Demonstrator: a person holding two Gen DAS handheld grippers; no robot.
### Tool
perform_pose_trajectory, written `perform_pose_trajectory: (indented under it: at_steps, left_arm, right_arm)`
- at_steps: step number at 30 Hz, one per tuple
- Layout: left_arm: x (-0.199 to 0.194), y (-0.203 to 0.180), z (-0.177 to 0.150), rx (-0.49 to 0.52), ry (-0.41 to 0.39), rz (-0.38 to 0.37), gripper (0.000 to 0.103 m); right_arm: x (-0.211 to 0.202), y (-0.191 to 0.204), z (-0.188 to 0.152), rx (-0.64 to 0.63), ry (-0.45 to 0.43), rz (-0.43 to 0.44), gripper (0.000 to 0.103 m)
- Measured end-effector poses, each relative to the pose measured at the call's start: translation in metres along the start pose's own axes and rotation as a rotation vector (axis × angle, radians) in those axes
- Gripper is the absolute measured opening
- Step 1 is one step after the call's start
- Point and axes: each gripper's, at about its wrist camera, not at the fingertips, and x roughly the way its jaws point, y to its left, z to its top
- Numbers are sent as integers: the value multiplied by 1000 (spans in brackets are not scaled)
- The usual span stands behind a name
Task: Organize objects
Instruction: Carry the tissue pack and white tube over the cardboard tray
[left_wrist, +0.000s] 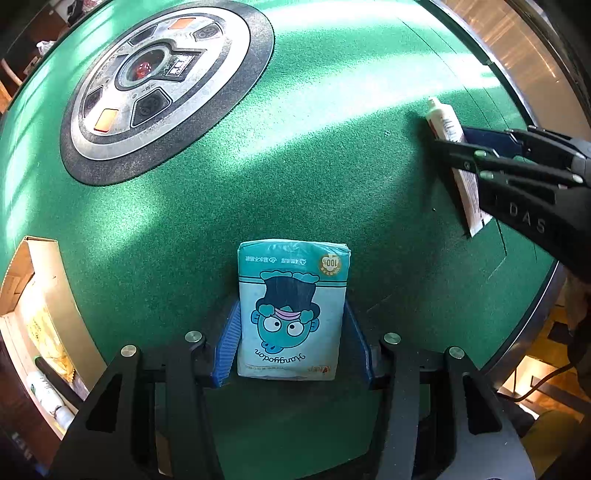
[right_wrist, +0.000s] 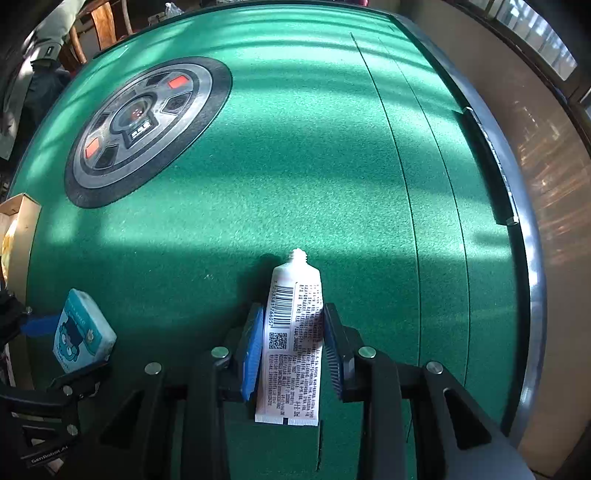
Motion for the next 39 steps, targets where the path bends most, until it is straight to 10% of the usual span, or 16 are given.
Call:
perform_pose_trajectory:
  at_steps: [39]
  left_arm:
    - [-2,15,-55,-85,-93,41,44]
  right_arm:
    - [-43,40,-21,-49,-44,169,31]
